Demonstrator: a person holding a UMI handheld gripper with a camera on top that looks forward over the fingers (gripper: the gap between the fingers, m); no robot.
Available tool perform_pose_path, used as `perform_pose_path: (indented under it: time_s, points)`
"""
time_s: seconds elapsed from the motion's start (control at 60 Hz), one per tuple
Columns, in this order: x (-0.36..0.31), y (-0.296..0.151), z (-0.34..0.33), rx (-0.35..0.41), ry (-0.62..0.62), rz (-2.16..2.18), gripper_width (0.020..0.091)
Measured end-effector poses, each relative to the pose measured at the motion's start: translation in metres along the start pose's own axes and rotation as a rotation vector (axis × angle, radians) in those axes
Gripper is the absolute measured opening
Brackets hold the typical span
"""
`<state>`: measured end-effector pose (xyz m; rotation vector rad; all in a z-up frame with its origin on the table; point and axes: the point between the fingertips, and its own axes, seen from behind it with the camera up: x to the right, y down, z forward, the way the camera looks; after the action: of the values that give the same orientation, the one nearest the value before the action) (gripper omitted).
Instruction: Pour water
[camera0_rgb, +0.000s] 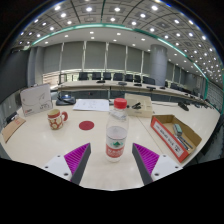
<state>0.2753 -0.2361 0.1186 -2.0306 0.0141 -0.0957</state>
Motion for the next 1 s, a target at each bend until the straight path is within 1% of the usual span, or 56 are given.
perform_pose_path:
  time_s: [0.167, 0.217, 0.25, 0.317, 0.35, 0.4, 0.417, 0.45, 0.5, 0.533, 0.583, 0.633, 0.683, 0.7, 0.833, 1.0]
  points:
    - [0.005, -0.002, 0.070, 0.028, -0.044, 0.036, 0.0862]
    - [0.004, -0.002, 0.085, 0.036, -0.058, 0.046, 0.0847]
    - [0.003, -0.003, 0.095, 0.038, -0.067, 0.048, 0.0817]
    - [0.004, -0.001, 0.114, 0.044, -0.078, 0.043, 0.0719]
    - [0.001, -0.001, 0.118, 0.045, -0.078, 0.036, 0.0662]
    - [0.006, -0.001, 0.124, 0.057, -0.060, 0.022, 0.0559]
    - [0.009, -0.002, 0.125, 0.062, -0.050, 0.016, 0.0538]
    - [0.010, -0.002, 0.127, 0.066, -0.059, 0.018, 0.0531]
    - [0.009, -0.003, 0.127, 0.067, -0.067, 0.027, 0.0498]
    - [0.009, -0.003, 0.127, 0.064, -0.066, 0.031, 0.0473]
    - [0.013, -0.004, 0.127, 0.062, -0.054, 0.029, 0.0417]
    - [0.020, -0.009, 0.127, 0.072, -0.027, 0.016, 0.0386]
    - [0.020, -0.013, 0.125, 0.065, -0.022, -0.008, 0.0383]
    - [0.019, -0.014, 0.126, 0.062, -0.023, -0.013, 0.0355]
    - [0.022, -0.040, 0.126, 0.065, 0.008, -0.055, 0.0355]
    - [0.013, -0.092, 0.133, 0.092, 0.068, -0.183, 0.0357]
